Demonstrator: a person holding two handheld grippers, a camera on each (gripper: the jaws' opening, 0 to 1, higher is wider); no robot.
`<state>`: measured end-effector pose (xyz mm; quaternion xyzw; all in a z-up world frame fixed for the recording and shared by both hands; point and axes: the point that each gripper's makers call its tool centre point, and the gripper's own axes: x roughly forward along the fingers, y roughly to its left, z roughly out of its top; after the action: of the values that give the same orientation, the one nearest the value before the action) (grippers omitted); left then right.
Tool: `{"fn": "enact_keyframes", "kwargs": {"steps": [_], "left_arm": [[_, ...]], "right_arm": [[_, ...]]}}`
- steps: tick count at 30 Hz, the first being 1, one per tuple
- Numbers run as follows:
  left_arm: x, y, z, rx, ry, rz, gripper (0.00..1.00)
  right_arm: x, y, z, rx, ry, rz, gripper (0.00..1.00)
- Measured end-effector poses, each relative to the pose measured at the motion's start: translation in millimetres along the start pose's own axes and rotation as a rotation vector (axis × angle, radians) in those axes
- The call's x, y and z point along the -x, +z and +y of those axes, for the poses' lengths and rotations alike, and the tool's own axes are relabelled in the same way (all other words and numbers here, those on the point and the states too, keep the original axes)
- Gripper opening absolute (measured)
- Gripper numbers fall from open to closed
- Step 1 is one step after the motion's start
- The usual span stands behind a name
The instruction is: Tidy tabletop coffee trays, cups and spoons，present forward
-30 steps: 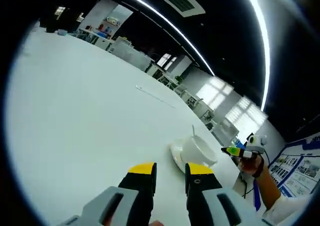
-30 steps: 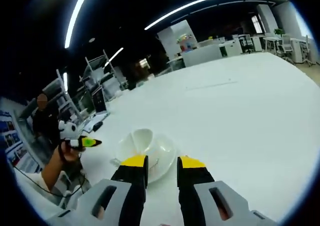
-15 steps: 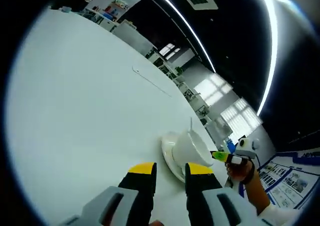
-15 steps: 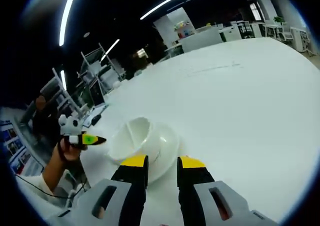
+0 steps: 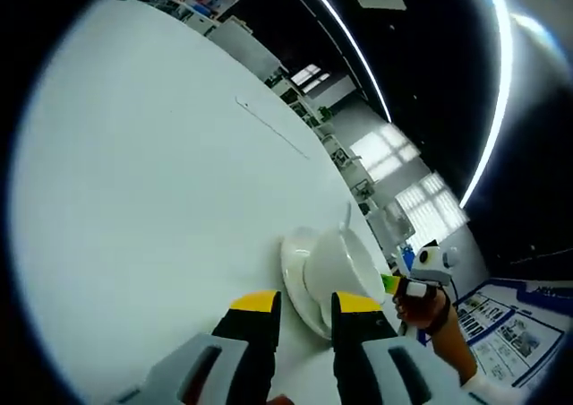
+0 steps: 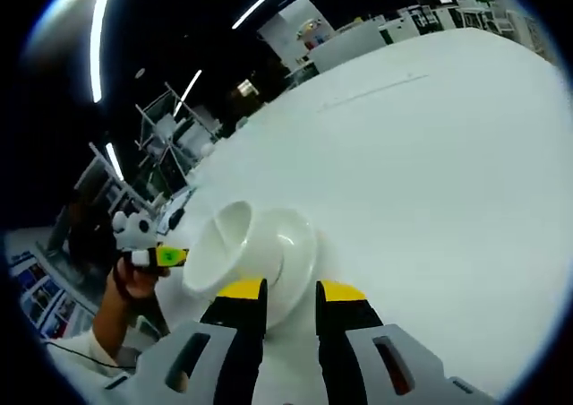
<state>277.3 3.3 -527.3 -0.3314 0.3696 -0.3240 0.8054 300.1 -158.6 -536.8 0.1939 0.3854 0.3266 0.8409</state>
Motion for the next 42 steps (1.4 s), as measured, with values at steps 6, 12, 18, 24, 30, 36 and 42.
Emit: {"fn": "enact_keyframes", "kwargs": {"steps": [6,12,18,24,30,36,42], "left_arm": [[-5,-7.3,-3.1,0.010,0.001,0.014,0.25],[-14,-5.6,-0.4,0.029,0.006,0.032,0.24],[-22,-9.6,-2.8,0.046,0.006,0.039,0.24],[-31,-26.4,-12.2,0.056,0.023,0.053,0.22],[-42,-20.4,1.3,0.087,0.033,0.073,0.18],[-44,-16.2,6.3,0.095,0.032,0.079,0.17],[-44,-11.8,14.8,0.125,0.041,0.083,0.12]], "right_arm": [[-6,-3.8,2,-0.018,0.007,0.014,0.23],[-10,-9.0,6,-0.038,0.012,0.034,0.23],[-12,-12.4,6,-0.048,0.011,0.045,0.22],[-13,-16.6,7,-0.055,0.010,0.058,0.21],[-16,-17.7,4,-0.072,0.014,0.067,0.17],[-20,-19.1,-1,-0.086,0.010,0.088,0.12],[-21,-23.3,1,-0.126,0.014,0.097,0.10]]}}
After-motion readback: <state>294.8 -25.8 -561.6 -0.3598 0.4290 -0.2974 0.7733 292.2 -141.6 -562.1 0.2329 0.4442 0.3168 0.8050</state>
